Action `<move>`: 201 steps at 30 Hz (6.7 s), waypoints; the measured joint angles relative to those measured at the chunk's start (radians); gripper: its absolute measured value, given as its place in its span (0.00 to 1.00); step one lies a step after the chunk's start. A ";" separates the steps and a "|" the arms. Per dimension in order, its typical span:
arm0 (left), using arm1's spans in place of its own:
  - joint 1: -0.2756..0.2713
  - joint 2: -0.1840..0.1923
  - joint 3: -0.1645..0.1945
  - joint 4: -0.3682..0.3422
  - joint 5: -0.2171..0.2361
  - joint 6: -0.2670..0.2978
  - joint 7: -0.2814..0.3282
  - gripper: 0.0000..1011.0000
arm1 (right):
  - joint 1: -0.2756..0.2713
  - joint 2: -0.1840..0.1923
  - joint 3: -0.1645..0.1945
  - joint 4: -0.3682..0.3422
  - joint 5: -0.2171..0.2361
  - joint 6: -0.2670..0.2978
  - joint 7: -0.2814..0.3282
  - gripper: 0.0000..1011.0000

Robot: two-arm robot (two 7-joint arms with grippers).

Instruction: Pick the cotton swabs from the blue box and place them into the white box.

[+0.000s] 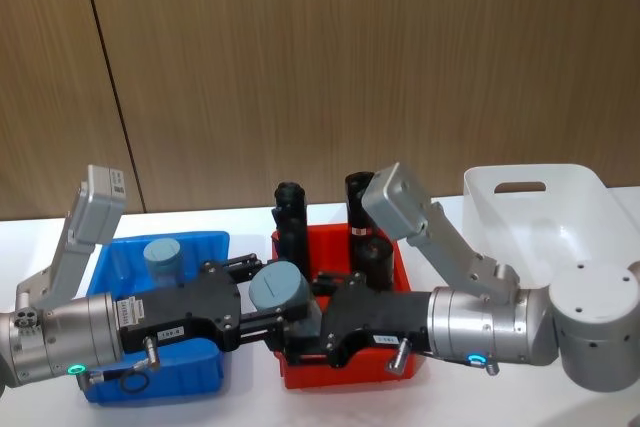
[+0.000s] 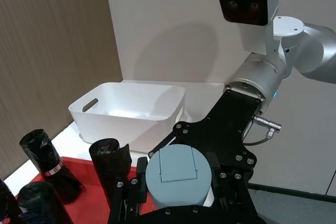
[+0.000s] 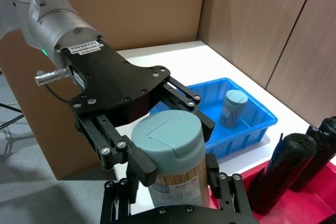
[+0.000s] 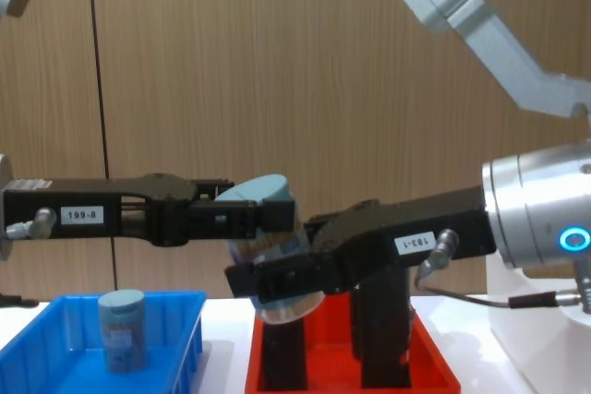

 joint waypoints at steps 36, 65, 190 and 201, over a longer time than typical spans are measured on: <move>0.000 0.000 0.000 0.000 0.000 0.000 0.000 0.99 | -0.022 0.059 0.021 -0.033 0.071 -0.012 -0.082 0.64; 0.000 0.000 0.000 0.000 0.000 0.000 0.000 0.99 | -0.032 0.175 0.152 0.005 0.161 -0.052 -0.361 0.64; 0.141 -0.113 0.134 -0.186 0.277 -0.112 0.934 0.99 | -0.402 0.090 0.207 -0.195 0.189 -0.366 -0.761 0.99; 0.158 -0.125 0.149 -0.208 0.310 -0.125 1.043 0.99 | -0.402 0.090 0.207 -0.195 0.189 -0.366 -0.761 0.99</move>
